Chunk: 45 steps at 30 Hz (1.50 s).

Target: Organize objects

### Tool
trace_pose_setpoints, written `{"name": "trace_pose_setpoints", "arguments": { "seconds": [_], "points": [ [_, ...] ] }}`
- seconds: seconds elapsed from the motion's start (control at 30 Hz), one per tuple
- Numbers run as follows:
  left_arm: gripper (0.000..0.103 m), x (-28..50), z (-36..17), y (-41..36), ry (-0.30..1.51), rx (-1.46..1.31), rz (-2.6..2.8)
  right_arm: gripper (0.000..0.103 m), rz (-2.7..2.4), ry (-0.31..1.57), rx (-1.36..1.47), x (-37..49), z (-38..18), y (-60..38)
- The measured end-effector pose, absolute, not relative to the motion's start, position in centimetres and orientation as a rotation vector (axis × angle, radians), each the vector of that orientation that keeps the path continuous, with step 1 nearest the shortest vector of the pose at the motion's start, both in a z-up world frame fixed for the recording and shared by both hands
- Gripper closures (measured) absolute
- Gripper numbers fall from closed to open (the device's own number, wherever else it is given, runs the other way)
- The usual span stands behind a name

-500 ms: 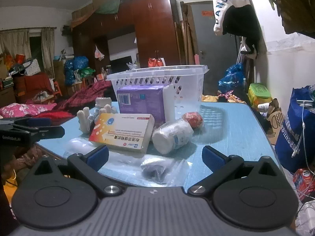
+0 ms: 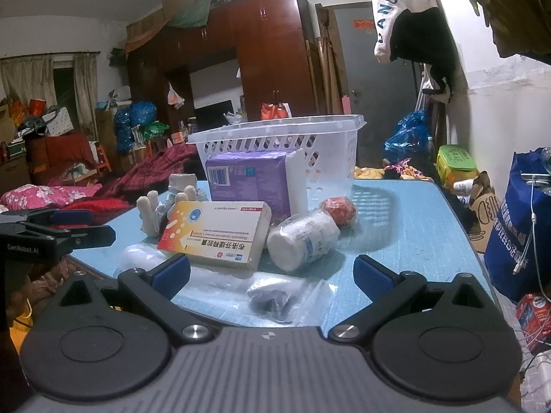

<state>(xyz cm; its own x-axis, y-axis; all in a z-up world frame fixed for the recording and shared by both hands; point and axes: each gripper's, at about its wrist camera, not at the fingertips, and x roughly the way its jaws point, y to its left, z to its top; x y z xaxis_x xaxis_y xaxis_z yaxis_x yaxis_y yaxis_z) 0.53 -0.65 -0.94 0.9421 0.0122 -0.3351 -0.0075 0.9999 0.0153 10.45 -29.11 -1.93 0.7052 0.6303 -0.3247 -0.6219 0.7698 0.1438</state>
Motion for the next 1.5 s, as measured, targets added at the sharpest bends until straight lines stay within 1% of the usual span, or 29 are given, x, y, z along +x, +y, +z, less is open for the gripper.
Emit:
{"name": "trace_pose_setpoints", "arguments": {
  "seconds": [1.5],
  "points": [
    [0.000, 0.56, -1.05, -0.67, 0.343, 0.017, 0.013, 0.000, 0.701, 0.383, 0.015, 10.55, -2.26, -28.80]
  ]
}}
